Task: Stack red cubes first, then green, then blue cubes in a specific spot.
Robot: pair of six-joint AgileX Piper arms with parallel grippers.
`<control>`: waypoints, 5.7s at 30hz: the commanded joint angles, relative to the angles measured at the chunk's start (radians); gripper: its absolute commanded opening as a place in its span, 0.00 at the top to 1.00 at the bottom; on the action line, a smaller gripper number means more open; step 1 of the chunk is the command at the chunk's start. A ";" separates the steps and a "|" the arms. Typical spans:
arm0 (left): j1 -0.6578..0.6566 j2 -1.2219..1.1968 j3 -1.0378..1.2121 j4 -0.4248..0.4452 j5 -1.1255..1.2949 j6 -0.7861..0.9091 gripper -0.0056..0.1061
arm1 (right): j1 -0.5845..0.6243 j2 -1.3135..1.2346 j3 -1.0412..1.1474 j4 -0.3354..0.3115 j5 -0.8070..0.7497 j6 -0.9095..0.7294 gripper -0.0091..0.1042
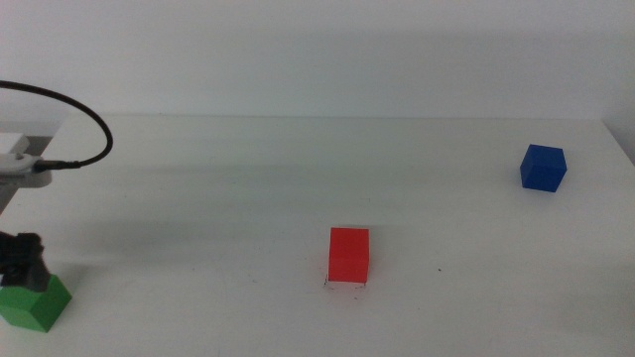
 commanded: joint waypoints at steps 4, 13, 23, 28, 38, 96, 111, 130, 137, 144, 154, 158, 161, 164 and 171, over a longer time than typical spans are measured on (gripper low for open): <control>0.001 0.086 0.003 -0.063 -0.076 0.019 0.11 | -0.007 -0.005 0.002 0.000 -0.006 -0.006 0.10; 0.001 0.203 0.003 -0.017 -0.122 0.036 0.14 | -0.007 -0.005 0.002 0.000 -0.006 -0.006 0.10; -0.185 0.168 -0.078 0.040 -0.007 -0.192 0.85 | -0.007 -0.005 0.002 0.000 -0.006 -0.006 0.10; -0.564 0.163 -0.294 0.136 0.193 -0.657 0.96 | -0.007 -0.005 0.002 0.000 -0.006 -0.006 0.10; -1.033 0.404 -0.728 0.318 0.233 -1.177 0.96 | -0.007 -0.005 0.002 0.000 -0.006 -0.006 0.10; -1.034 0.632 -0.948 0.194 0.320 -1.070 0.11 | -0.007 -0.005 0.002 0.000 -0.006 -0.006 0.10; -1.006 -0.071 -0.961 0.084 0.351 -0.520 0.11 | -0.007 -0.005 0.002 0.000 -0.006 -0.006 0.10; -1.006 -0.520 -0.672 0.073 0.285 -0.520 0.11 | -0.007 -0.005 0.002 0.000 -0.006 -0.006 0.10; -1.006 -0.519 -0.672 0.073 0.283 -0.518 0.11 | -0.007 -0.005 -0.007 0.029 -0.126 0.064 0.10; -1.006 -0.517 -0.672 0.082 0.283 -0.515 0.11 | -0.008 0.427 -0.451 0.051 0.262 0.182 0.10; -1.006 -0.518 -0.672 0.099 0.283 -0.515 0.11 | -0.007 1.242 -0.969 0.043 0.368 0.149 0.10; -1.006 -0.518 -0.672 0.099 0.283 -0.515 0.11 | -0.008 1.423 -1.097 0.098 0.361 0.190 0.10; -1.006 -0.518 -0.672 0.099 0.283 -0.515 0.11 | -0.008 1.516 -1.163 0.133 0.423 0.150 0.10; -1.006 -0.518 -0.672 0.099 0.283 -0.515 0.11 | -0.008 1.623 -1.266 0.073 0.517 0.155 0.10; -1.006 -0.518 -0.672 0.099 0.283 -0.515 0.11 | -0.008 1.938 -1.655 -0.112 0.799 0.316 0.10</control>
